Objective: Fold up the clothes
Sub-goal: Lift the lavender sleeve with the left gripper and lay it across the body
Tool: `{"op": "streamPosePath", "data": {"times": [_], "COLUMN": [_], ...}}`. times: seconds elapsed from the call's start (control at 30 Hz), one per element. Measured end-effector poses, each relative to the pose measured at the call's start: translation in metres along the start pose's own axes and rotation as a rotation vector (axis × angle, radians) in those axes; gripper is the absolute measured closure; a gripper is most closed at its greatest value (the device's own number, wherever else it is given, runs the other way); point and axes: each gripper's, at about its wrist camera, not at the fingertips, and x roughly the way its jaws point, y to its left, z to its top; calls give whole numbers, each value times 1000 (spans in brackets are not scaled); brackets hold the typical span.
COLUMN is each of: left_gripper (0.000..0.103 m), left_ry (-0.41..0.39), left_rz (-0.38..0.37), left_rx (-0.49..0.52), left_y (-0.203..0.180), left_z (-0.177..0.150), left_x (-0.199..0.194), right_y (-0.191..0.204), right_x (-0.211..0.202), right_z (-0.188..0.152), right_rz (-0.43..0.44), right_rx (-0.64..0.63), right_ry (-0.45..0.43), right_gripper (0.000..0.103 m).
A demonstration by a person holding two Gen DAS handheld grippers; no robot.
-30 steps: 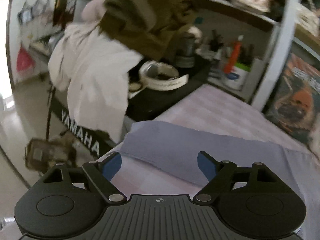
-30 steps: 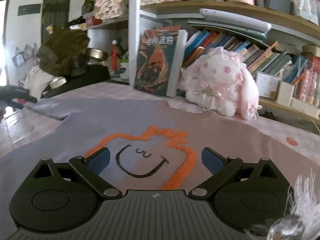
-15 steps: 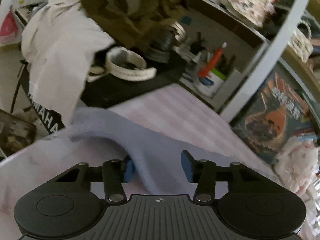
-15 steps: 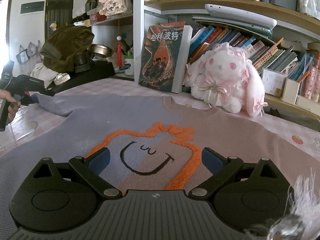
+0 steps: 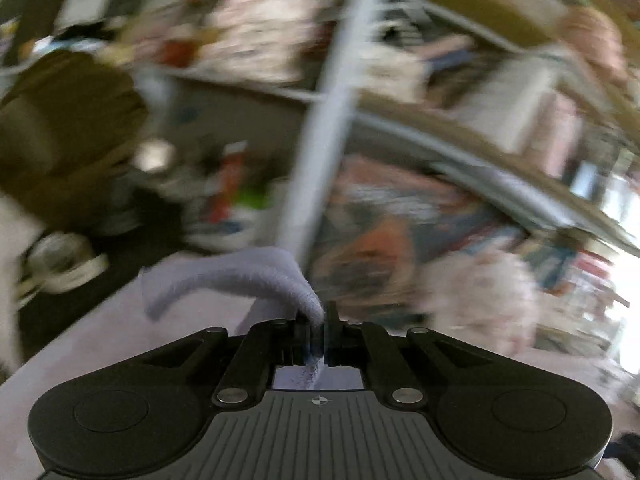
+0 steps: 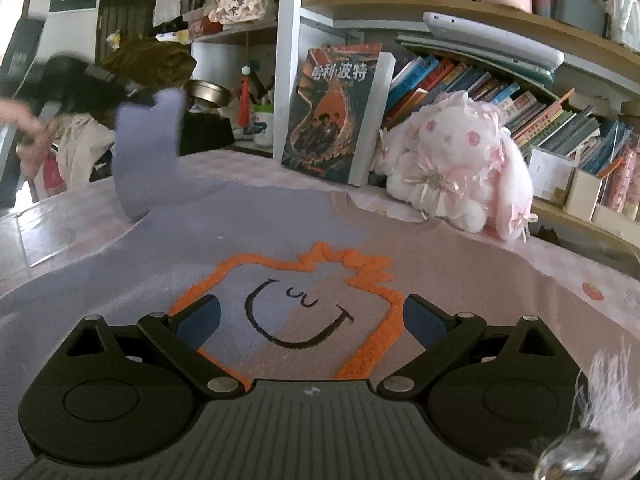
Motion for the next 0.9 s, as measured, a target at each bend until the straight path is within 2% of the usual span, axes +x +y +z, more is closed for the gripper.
{"op": "streamPosePath", "data": {"times": [0.2, 0.3, 0.43, 0.57, 0.67, 0.73, 0.8, 0.9], "left_gripper": [99, 99, 99, 97, 84, 54, 49, 41], "left_ry": [2, 18, 58, 118, 184, 224, 262, 215], "left_rz": [-162, -215, -235, -209, -211, -265, -321, -385], "left_rx": [55, 86, 144, 252, 343, 348, 350, 314], "left_y": [-68, -97, -125, -153, -179, -188, -196, -187], "left_z": [10, 6, -9, -32, -53, -59, -64, -57], "left_x": [27, 36, 49, 63, 75, 76, 76, 59], "right_y": [-9, -17, -30, -42, -46, -44, -41, -40], "right_x": [-16, -33, -50, -58, -60, -61, -62, -63], "right_z": [-2, -7, -16, -25, -30, -31, -33, -34], "right_rz": [7, -38, -86, -94, -89, -84, -83, -84], "right_rx": [37, 23, 22, 56, 79, 83, 77, 79], "right_ry": [-14, -10, 0, 16, 23, 26, 28, 35], "right_gripper": [5, 5, 5, 5, 5, 5, 4, 4]}}
